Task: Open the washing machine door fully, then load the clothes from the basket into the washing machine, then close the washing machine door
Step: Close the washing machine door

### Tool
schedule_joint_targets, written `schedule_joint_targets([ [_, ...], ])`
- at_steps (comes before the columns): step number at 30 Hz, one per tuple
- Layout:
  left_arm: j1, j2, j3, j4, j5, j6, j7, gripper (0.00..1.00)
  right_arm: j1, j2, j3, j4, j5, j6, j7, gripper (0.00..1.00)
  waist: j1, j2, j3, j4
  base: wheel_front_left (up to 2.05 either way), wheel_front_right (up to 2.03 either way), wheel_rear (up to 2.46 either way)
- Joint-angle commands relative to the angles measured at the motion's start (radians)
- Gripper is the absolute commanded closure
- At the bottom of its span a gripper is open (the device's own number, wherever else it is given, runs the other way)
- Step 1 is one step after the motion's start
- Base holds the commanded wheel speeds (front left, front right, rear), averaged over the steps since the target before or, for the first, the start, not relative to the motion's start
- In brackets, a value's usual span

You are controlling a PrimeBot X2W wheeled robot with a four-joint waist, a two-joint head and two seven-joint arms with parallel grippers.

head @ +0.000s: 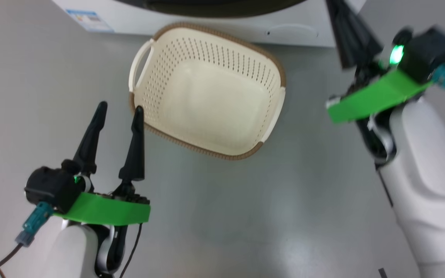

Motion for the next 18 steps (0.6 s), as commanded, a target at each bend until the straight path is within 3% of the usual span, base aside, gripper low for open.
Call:
schedule_joint_targets([
  [1,0.029,0.028,0.045,-0.013,0.010,-0.002,-0.006,0.00,0.071,0.022,0.025,-0.027,0.015,-0.006,-0.003,1.00,0.0000,0.0000,-0.068,-0.023,0.00,0.00,0.00],
  [5,0.057,0.035,0.069,-0.004,0.016,-0.002,-0.006,0.00,0.157,0.035,0.020,-0.033,0.022,-0.006,-0.003,1.00,0.0000,0.0000,-0.123,-0.043,0.00,0.00,0.00],
  [6,0.065,0.036,0.075,-0.002,0.017,-0.002,-0.006,0.00,0.178,0.039,0.018,-0.033,0.023,-0.006,-0.003,0.95,0.0000,0.0000,-0.136,-0.048,0.00,0.00,0.00],
  [7,0.072,0.036,0.081,0.000,0.019,-0.002,-0.006,0.00,0.199,0.042,0.013,-0.034,0.023,-0.006,-0.003,0.69,0.0000,0.0000,-0.149,-0.052,0.00,0.00,0.00],
  [8,0.080,0.037,0.087,0.004,0.021,-0.002,-0.006,0.00,0.220,0.048,0.004,-0.033,0.026,-0.006,-0.003,0.56,0.0000,0.0000,-0.162,-0.056,0.00,0.00,0.00],
  [9,0.088,0.037,0.093,0.006,0.024,-0.002,-0.006,0.00,0.242,0.054,-0.010,-0.036,0.028,-0.006,-0.003,0.00,0.0000,0.0000,-0.176,-0.060,0.00,0.00,0.00],
  [18,0.161,0.035,0.136,0.032,0.047,-0.002,-0.006,0.00,0.437,0.074,-0.081,-0.065,-0.034,-0.006,-0.003,0.00,0.0000,0.0000,-0.297,-0.095,0.00,0.00,0.00],
])
